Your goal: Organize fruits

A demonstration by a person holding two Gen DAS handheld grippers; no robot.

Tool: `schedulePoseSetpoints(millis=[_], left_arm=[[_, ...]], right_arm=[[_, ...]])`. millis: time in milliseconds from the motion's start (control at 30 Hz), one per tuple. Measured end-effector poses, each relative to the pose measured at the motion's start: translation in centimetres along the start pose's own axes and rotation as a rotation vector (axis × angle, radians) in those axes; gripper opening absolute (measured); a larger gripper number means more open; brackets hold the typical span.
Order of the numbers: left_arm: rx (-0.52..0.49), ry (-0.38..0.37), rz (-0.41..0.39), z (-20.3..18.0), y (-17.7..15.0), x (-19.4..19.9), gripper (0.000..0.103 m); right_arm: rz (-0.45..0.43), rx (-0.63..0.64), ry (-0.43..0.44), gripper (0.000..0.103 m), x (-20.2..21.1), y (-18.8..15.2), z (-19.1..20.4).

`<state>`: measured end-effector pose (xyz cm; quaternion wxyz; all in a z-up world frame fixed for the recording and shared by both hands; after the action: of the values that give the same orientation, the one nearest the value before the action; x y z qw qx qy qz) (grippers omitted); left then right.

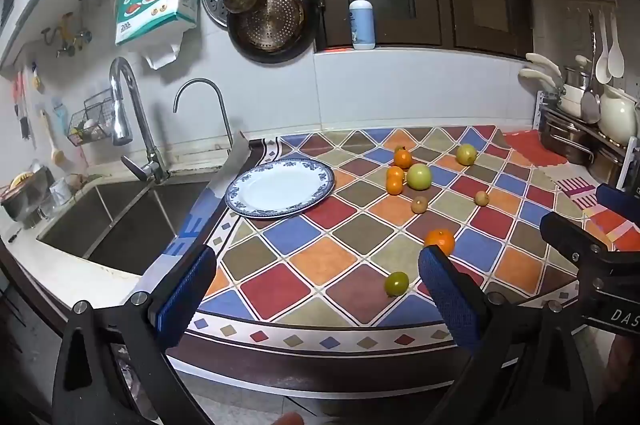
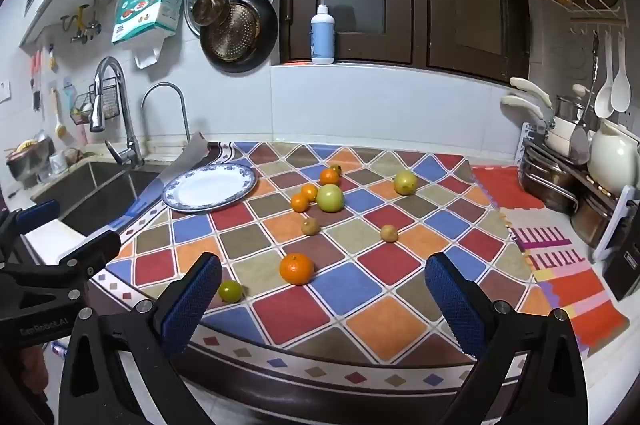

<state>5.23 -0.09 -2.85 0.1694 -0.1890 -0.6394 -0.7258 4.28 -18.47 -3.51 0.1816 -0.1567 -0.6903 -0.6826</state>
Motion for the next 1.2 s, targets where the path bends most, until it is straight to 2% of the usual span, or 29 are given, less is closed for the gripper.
schedulePoseSetpoints(millis=[1200], left_arm=[[0.013, 0.004, -0.019, -0.44, 0.6, 0.75, 0.103]], right_arm=[[-0.01, -0.004, 0.001, 0.102, 0.14, 0.06, -0.18]])
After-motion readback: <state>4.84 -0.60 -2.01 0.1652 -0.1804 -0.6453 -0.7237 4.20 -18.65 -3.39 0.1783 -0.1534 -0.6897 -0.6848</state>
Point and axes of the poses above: each gripper's, at about its wrist camera, not at the fingertips, and x roughly against the way its jaws point, z to its left, y to its top, the point moved 6 cm from there along -x, roughly the way its jaws point, and after that the axes turned 1 degree about z, right-handed, at the moved point
